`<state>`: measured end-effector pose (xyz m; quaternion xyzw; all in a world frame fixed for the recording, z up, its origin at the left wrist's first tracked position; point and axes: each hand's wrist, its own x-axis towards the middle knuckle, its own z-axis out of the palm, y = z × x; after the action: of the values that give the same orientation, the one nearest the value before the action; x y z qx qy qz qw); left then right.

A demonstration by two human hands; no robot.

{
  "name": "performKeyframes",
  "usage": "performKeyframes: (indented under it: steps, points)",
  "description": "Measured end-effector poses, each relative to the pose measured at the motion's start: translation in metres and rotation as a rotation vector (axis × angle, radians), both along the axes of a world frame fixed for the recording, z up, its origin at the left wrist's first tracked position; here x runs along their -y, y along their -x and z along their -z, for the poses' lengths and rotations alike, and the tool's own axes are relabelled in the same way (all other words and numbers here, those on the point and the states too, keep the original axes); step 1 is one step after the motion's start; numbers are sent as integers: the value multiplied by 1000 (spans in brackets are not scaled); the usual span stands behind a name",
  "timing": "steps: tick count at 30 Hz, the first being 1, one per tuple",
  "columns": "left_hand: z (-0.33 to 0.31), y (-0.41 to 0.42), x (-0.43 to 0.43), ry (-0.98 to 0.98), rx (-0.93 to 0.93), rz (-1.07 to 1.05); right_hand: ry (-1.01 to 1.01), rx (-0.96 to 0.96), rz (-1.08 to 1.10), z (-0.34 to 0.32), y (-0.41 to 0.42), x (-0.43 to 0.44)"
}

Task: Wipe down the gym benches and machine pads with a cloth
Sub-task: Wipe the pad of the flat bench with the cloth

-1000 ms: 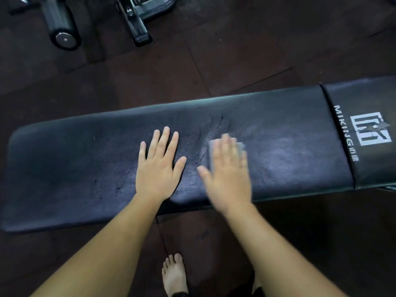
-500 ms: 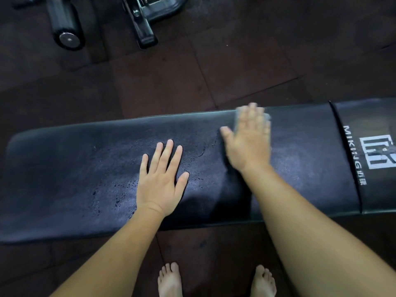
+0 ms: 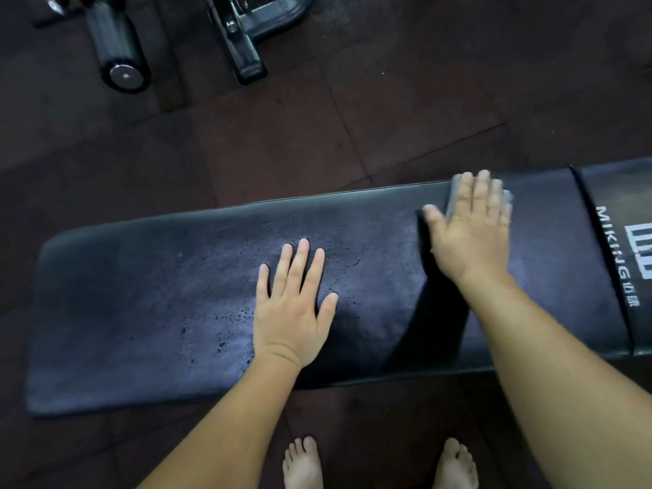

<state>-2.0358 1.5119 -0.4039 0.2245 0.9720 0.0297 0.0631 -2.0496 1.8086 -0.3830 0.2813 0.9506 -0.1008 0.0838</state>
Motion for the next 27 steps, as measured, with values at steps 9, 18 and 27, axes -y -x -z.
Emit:
performKeyframes:
  steps: [9, 18, 27]
  points:
    - [2, 2, 1, -20, 25, 7, 44, -18, -426, 6, 25, 127]
    - [-11, 6, 6, -180, 129, -47, 5, -34, -379, 5, 28, 134]
    - [-18, 67, 156, -97, 9, -83, 34, -53, -411, 2, 53, 238]
